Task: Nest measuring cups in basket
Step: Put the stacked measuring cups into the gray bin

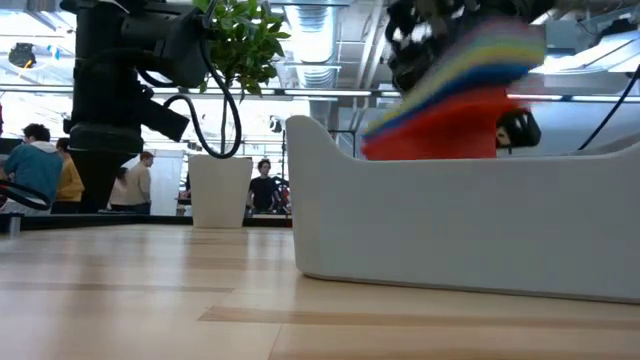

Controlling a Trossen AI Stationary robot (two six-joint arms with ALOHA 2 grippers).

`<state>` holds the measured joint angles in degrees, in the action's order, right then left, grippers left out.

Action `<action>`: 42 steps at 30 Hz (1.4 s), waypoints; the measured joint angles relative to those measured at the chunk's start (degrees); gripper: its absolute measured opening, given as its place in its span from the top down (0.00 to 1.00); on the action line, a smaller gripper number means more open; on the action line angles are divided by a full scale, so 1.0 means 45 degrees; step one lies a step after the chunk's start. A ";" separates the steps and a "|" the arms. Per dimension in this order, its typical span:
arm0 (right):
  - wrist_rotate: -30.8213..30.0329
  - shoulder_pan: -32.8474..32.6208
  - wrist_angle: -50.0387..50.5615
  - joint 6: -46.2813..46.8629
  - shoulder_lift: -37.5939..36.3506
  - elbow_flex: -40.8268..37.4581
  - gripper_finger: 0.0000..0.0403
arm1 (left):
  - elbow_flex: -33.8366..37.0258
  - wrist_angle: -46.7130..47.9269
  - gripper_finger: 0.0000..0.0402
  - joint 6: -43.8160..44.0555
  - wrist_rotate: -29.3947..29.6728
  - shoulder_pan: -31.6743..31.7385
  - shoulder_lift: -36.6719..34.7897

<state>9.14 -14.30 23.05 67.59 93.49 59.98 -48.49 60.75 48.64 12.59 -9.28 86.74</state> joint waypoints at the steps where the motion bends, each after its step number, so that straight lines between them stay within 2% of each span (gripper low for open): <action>1: -0.0007 0.0008 -0.0017 0.0000 0.0146 -0.0010 0.80 | 0.0000 -0.0003 0.80 0.0000 -0.0045 0.0000 0.0000; 5: 0.0005 0.0054 -0.0583 -0.0087 0.0584 -0.0003 0.79 | 0.0000 -0.0058 0.80 0.0000 -0.0065 0.0000 0.0000; 8: 0.0278 0.0130 -0.0769 -0.0248 0.0730 -0.0008 0.74 | -0.0005 -0.0031 0.80 0.0000 -0.0082 0.0000 0.0000; 16: 0.0431 0.0125 -0.0696 -0.0257 0.0515 -0.0008 0.48 | -0.0010 -0.0055 0.80 -0.0241 0.0056 0.0000 0.0000; 20: 0.0756 0.0171 -0.0522 -0.0201 0.0397 0.0009 0.40 | -0.0010 -0.0057 0.80 -0.0248 0.0171 0.0000 0.0000; 29: 0.1949 0.0989 -0.0492 -0.0471 -0.0247 0.0794 0.43 | -0.0010 -0.0129 0.80 -0.0102 0.0226 0.0000 0.0000; 34: 0.2272 0.0535 -0.0803 -0.1426 -0.0618 0.1159 0.46 | -0.0010 -0.0948 0.80 -0.0153 -0.0016 -0.0039 0.0000; 38: 0.1644 -0.0241 -0.2239 -0.2935 -0.0586 0.1783 0.48 | -0.0015 -0.1817 0.80 -0.0245 0.0022 -0.0039 0.0000; 42: 0.0431 -0.0973 -0.2160 -0.4328 -0.0476 0.3023 0.53 | -0.0015 -0.2303 0.80 -0.0814 0.0018 -0.0039 0.0000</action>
<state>11.08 -18.67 13.33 48.12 91.35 73.58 -48.56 50.39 44.98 12.67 -9.45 86.74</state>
